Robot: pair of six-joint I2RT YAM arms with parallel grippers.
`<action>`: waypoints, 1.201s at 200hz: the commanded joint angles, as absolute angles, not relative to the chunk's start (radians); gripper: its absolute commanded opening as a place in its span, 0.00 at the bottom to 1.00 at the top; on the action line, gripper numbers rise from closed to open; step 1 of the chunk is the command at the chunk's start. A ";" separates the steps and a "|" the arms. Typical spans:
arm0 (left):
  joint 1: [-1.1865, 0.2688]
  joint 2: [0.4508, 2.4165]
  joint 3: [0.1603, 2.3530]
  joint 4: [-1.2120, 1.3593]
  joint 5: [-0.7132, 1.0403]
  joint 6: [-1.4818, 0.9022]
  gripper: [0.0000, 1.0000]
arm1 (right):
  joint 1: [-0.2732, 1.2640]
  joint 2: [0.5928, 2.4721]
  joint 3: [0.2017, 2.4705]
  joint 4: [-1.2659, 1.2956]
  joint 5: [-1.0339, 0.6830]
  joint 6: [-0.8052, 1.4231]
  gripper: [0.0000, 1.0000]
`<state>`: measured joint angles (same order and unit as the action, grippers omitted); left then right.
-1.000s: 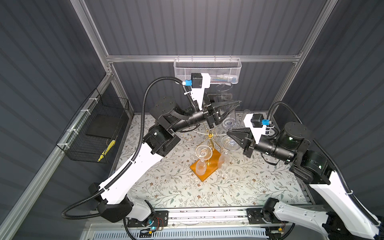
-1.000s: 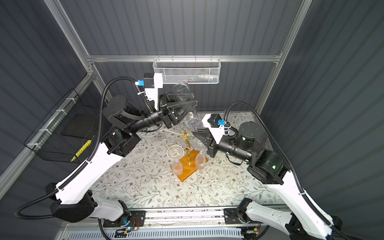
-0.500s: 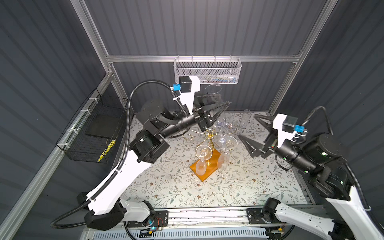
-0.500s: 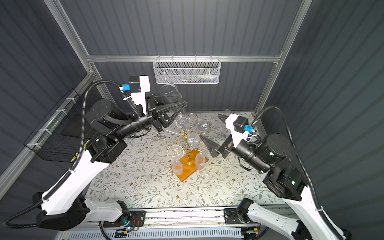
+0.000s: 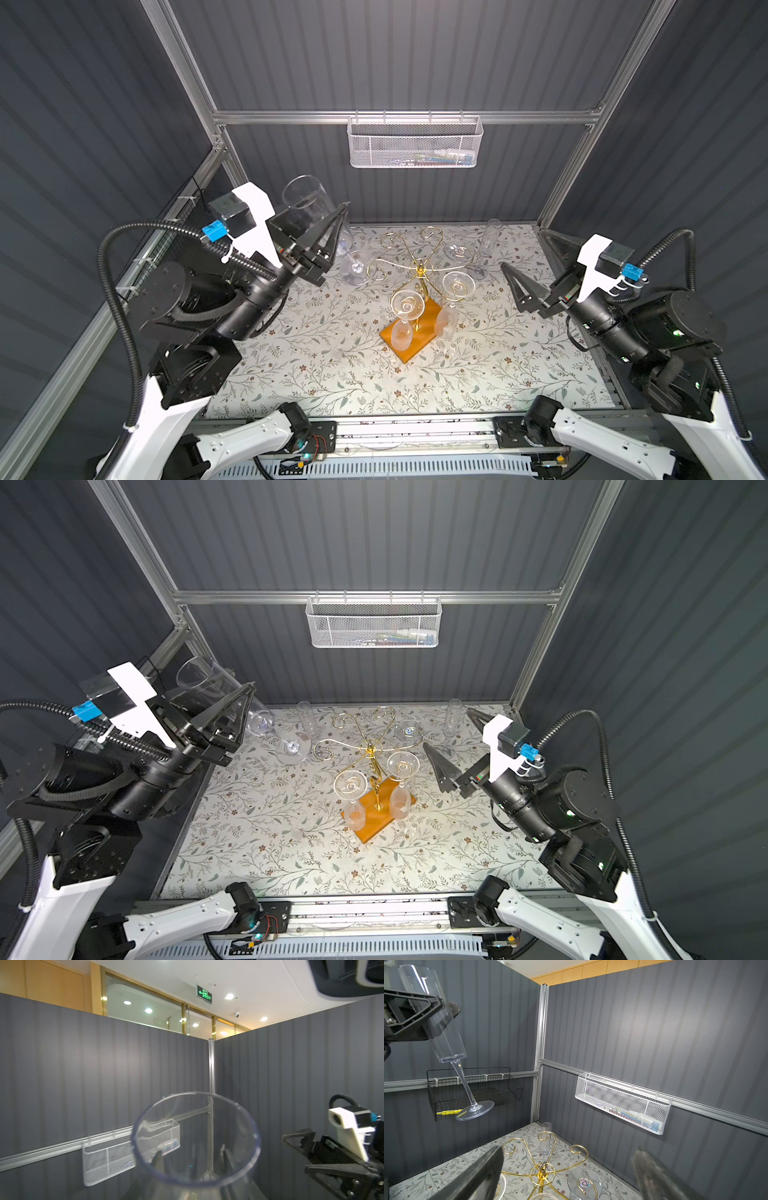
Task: Take the wine glass off the wine glass rack
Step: 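Grasp the flute bowl with the left gripper while the right gripper releases and withdraws, then lower the held clear flute toward the table beside the standing flutes with the left gripper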
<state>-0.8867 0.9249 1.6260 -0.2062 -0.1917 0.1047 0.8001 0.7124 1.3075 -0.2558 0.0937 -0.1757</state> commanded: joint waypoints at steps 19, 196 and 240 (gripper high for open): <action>-0.885 0.877 1.533 -0.260 -0.433 0.222 0.37 | 0.802 0.718 1.325 -0.234 0.127 -0.208 0.99; -0.829 0.858 0.940 0.155 -0.640 0.192 0.40 | 0.802 0.691 1.301 -0.256 0.202 -0.218 0.99; -0.624 0.917 0.894 0.179 -0.456 0.069 0.40 | 0.802 0.690 1.304 -0.265 0.216 -0.215 0.99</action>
<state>-0.6979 0.8944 0.9142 0.0982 -0.5499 0.1520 0.8001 0.6991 1.3075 -0.2623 0.1909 -0.2108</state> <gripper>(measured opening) 0.468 0.989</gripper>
